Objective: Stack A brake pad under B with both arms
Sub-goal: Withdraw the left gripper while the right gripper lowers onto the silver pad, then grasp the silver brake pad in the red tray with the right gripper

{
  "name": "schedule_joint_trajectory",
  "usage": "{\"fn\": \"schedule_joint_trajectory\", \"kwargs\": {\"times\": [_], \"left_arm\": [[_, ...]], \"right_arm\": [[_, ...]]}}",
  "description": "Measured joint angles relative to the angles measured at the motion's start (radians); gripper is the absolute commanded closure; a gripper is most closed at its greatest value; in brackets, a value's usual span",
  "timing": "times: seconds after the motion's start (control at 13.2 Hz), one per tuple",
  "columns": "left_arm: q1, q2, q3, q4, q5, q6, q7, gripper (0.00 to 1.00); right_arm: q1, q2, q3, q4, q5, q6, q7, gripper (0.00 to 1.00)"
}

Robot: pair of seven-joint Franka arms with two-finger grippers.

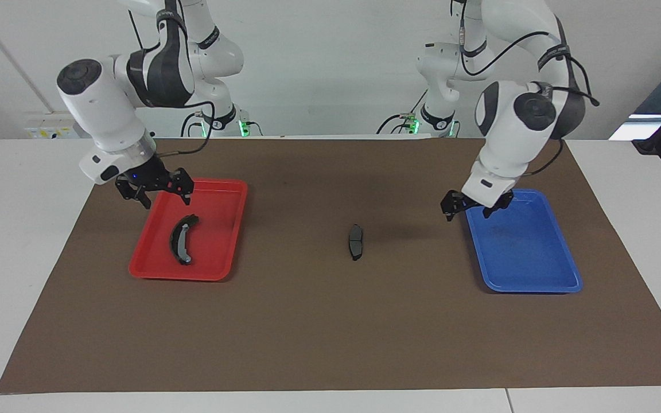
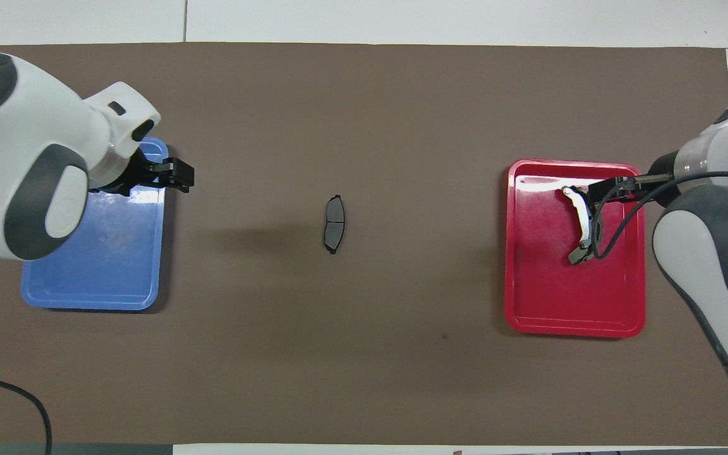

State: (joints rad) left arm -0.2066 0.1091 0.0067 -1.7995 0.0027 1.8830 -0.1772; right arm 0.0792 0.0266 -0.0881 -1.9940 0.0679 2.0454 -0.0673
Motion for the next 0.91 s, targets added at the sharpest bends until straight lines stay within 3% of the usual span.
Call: {"fn": "schedule_joint_trajectory", "kwargs": {"times": [0.23,0.38,0.68,0.91], "left_arm": [[0.118,-0.083,0.001,0.019,0.0,-0.099,0.147,0.0],[0.163,-0.11,0.002,0.087,0.0,-0.212,0.205,0.0],[0.182,-0.113,0.002,0.246,0.0,-0.389,0.219,0.0],[0.195,-0.113,0.001,0.248,0.0,-0.434,0.242,0.0]], "right_arm": [[-0.003,0.089,0.0,-0.074,0.001,0.167,0.0,0.01],[-0.011,0.121,-0.001,-0.106,0.001,0.225,0.0,0.01],[-0.048,0.141,-0.003,-0.128,0.0,0.237,-0.014,0.01],[-0.058,0.151,-0.003,-0.139,0.0,0.241,-0.018,0.01]]}}
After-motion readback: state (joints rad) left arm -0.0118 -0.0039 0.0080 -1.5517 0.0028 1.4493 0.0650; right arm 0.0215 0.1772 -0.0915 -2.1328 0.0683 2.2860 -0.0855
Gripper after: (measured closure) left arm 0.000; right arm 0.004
